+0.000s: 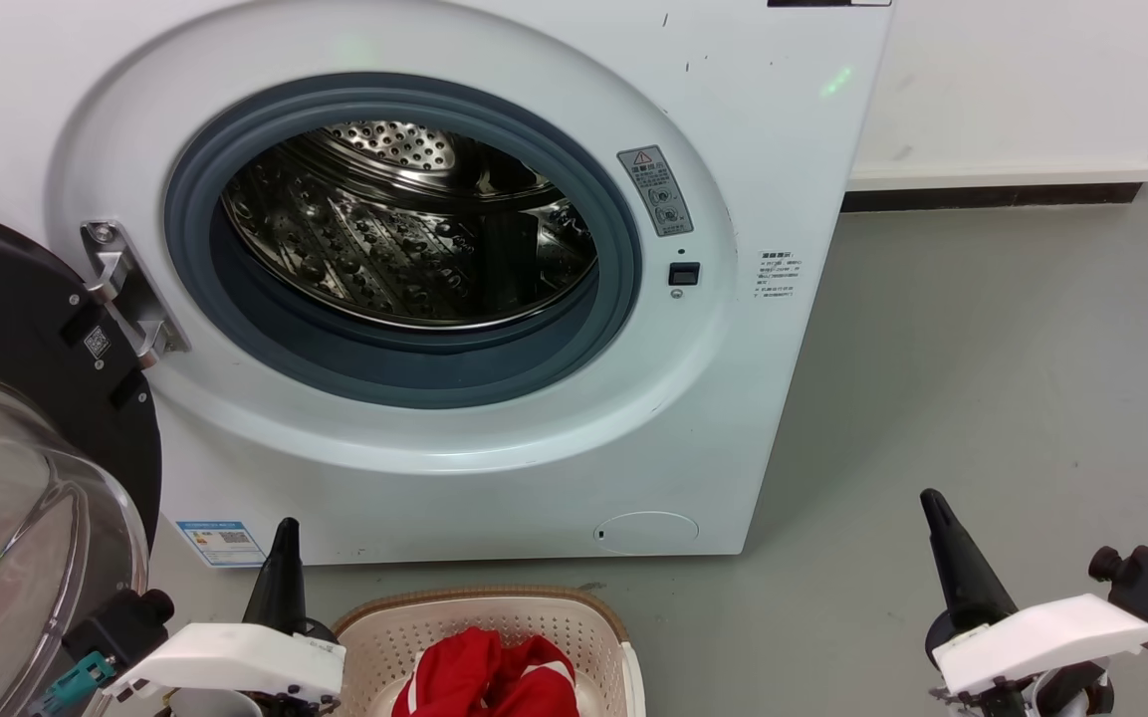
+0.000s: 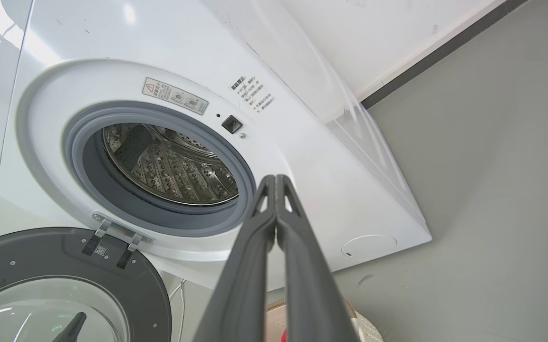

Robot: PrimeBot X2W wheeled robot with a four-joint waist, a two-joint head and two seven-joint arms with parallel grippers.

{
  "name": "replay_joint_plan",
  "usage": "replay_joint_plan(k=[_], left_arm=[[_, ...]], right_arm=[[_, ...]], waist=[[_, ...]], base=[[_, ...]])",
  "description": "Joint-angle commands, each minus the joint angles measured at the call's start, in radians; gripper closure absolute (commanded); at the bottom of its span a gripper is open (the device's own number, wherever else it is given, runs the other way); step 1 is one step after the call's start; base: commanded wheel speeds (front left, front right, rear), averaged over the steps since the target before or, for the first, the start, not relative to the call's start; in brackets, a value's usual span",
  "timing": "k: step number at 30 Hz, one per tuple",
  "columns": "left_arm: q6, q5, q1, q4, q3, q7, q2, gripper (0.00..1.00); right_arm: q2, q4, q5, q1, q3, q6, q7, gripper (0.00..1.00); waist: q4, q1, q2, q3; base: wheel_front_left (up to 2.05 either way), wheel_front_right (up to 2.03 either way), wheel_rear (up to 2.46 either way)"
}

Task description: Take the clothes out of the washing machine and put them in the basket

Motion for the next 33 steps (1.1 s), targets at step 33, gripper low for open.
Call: replay_joint_plan(k=[33], left_arm=[[-0.041,-0.418,-0.059,0.010,0.043,0.102,-0.006,1.00]], right_arm=[[-0.010,0.034,0.425,-0.065,-0.057,0.000,0.047,1.00]], waist=[[0.018,0.0000,0.0000,0.002]], base=[[0.00,0.00,0.00]])
